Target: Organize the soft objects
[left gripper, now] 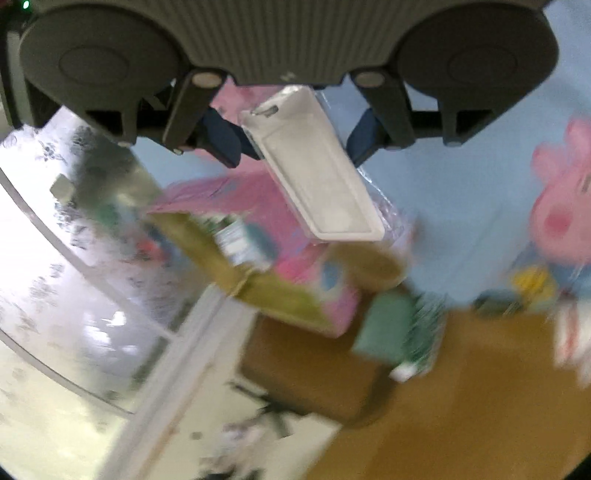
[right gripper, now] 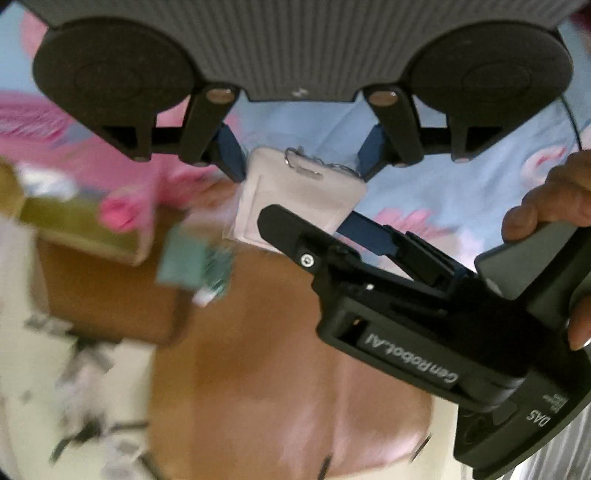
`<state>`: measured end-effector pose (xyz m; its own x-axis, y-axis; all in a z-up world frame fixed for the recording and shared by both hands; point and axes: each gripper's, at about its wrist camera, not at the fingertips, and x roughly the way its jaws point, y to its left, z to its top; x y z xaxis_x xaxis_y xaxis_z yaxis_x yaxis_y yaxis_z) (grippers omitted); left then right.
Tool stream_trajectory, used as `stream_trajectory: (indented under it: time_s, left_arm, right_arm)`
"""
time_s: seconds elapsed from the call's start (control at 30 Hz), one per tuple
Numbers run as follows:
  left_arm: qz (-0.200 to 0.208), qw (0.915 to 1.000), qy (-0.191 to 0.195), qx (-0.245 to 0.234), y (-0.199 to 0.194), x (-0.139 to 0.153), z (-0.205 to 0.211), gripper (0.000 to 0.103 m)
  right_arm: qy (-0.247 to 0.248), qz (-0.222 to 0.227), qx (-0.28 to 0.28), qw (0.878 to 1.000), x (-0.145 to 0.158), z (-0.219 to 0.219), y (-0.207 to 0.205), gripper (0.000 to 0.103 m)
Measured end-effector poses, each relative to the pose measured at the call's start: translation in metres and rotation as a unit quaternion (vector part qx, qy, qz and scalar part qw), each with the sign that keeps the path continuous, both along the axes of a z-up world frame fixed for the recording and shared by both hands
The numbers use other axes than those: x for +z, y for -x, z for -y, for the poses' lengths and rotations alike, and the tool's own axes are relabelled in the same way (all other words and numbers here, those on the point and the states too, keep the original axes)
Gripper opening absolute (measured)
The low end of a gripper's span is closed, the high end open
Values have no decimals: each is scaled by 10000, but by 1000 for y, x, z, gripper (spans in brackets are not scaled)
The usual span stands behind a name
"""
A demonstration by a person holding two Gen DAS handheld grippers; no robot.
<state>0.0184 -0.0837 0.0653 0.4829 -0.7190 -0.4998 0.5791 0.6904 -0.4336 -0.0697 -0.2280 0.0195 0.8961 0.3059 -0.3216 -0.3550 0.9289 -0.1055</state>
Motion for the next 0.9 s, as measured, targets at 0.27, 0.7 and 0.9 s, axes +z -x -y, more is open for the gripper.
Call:
stream_trajectory:
  time_s: [0.27,0.7,0.9]
  left_arm:
    - [953,9923,-226,-762,-28,37,113,68]
    - [933,9939,-579,-138,-69,6,167,88]
    - [938,9941,-510,-198,-41,6,143,88]
  right_arm:
    - [-142,584,-1160,9914,27,73,-16,68]
    - [-187,-86,-2325,9724,2,142,-118,69]
    - [-456,168,-2390,9698,3,133,-71,69]
